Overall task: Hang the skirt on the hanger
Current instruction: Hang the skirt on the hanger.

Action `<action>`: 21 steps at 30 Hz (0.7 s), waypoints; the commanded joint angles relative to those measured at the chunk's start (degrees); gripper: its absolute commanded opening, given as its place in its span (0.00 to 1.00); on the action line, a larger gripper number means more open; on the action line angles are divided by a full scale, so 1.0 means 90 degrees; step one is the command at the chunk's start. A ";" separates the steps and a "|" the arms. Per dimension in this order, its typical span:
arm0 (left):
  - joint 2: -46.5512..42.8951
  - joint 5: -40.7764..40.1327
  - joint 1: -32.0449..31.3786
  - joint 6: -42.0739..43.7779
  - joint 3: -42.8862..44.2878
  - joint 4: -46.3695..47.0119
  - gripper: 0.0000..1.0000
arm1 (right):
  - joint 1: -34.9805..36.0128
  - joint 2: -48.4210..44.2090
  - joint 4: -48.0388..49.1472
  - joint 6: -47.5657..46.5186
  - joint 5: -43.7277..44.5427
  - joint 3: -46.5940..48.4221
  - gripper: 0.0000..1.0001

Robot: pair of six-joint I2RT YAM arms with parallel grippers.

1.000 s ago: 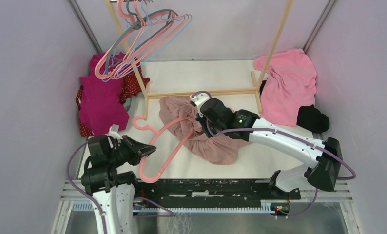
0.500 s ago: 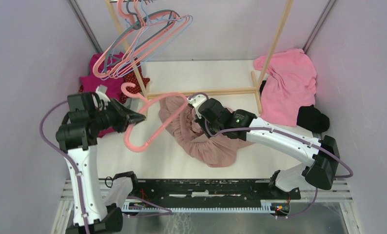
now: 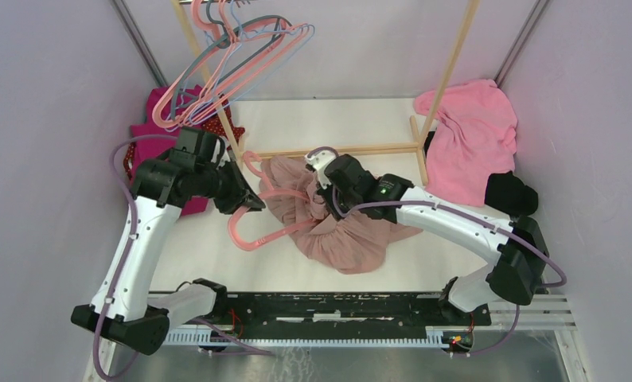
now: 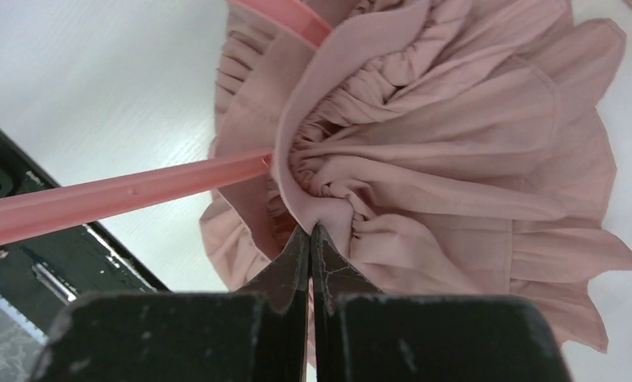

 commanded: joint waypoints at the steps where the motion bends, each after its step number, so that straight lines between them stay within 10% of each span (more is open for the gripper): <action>1: -0.0024 -0.0520 -0.0472 -0.0852 0.0593 0.0744 0.03 | -0.0559 -0.0153 0.0372 0.0004 -0.0520 -0.0161 0.01; 21: -0.2261 -0.1648 -0.2907 -0.2957 -0.3500 0.4990 0.03 | -0.0711 -0.1260 -0.0230 -0.0045 -0.0846 -0.0323 0.01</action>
